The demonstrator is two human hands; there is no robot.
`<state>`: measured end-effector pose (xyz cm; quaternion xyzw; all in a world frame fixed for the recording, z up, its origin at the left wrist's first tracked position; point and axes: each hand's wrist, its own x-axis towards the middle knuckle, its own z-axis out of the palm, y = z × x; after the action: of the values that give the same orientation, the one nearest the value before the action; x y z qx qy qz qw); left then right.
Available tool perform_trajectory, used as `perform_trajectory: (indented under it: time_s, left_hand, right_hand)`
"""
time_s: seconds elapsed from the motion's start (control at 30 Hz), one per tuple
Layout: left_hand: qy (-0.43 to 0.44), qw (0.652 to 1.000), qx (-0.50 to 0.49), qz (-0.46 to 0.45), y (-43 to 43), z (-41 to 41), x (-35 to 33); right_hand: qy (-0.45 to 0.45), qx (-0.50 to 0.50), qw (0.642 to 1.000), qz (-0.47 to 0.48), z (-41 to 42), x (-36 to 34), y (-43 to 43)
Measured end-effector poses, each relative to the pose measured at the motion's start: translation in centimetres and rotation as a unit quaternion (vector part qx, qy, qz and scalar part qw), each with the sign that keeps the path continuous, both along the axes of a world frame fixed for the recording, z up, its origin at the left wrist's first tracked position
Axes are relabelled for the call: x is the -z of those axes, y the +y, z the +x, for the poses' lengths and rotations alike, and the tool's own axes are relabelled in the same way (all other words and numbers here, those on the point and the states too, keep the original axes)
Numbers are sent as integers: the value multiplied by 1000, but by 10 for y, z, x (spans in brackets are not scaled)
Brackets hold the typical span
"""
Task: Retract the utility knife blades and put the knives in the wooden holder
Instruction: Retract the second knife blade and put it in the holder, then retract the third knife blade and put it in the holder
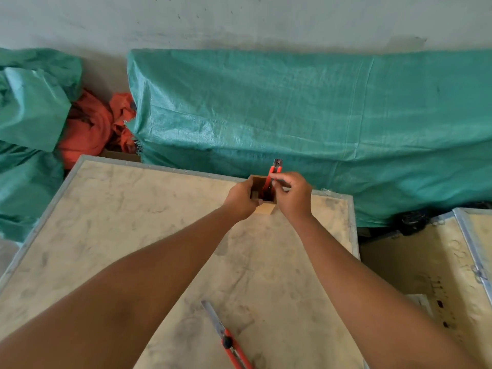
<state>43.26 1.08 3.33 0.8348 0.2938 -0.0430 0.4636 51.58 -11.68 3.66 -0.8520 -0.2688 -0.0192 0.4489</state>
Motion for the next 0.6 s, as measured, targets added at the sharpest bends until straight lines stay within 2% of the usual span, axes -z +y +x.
perform_trajectory:
  time_s: [0.13, 0.5, 0.6]
  left_hand:
    - [-7, 1000, -8, 16, 0, 2, 3]
    - [-41, 995, -69, -54, -9, -18, -3]
    - [-28, 992, -102, -63, -19, -42, -14]
  right_hand:
    - [6, -1, 1000, -13, 0, 11, 0]
    - [8, -2, 1000, -20, -23, 6, -24]
    - [45, -17, 998, -27, -46, 3, -36]
